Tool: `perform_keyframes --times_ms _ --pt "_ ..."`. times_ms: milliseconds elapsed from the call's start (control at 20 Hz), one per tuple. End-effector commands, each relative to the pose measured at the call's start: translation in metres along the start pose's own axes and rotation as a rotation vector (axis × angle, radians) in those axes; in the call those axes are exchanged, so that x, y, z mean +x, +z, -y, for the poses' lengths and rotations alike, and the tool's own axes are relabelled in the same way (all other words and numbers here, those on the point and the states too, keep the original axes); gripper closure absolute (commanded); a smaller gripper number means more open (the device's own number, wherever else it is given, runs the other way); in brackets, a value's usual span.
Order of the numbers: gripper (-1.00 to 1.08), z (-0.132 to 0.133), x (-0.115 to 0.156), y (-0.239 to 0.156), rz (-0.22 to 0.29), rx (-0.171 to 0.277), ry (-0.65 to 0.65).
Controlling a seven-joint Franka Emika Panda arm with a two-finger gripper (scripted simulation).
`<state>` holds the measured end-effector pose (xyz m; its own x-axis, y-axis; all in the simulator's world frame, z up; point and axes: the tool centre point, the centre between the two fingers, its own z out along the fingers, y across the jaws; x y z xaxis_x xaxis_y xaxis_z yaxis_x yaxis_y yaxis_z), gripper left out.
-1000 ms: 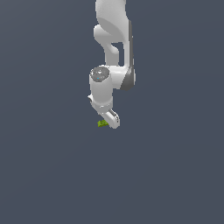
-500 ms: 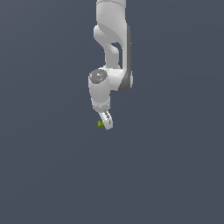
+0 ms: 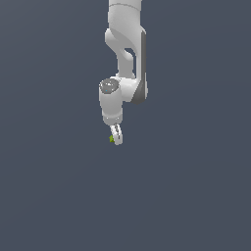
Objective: Pick up the object and move it to a goal position.
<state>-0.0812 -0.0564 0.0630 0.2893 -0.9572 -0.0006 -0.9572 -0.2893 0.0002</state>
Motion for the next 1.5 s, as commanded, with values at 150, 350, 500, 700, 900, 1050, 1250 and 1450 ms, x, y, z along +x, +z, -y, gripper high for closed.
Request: perform_keyframes --times_ms 150,350,500,700,900,1050,1250,1450 --pt "-0.92 0.000 0.000 0.001 0.000 0.000 0.003" --pt "-0.92 -0.001 0.000 0.011 0.000 0.000 0.005" --pt "-0.92 -0.001 0.000 0.024 0.000 0.000 0.007" --pt "-0.92 -0.002 0.000 0.041 0.000 0.000 0.009" --pt "-0.92 -0.001 0.000 0.050 0.000 0.000 0.009" --pt "1.08 -0.001 0.000 0.051 0.000 0.000 0.009" --pt "1.08 -0.001 0.000 0.051 0.000 0.000 0.009" --pt "1.08 -0.001 0.000 0.051 0.000 0.000 0.009"
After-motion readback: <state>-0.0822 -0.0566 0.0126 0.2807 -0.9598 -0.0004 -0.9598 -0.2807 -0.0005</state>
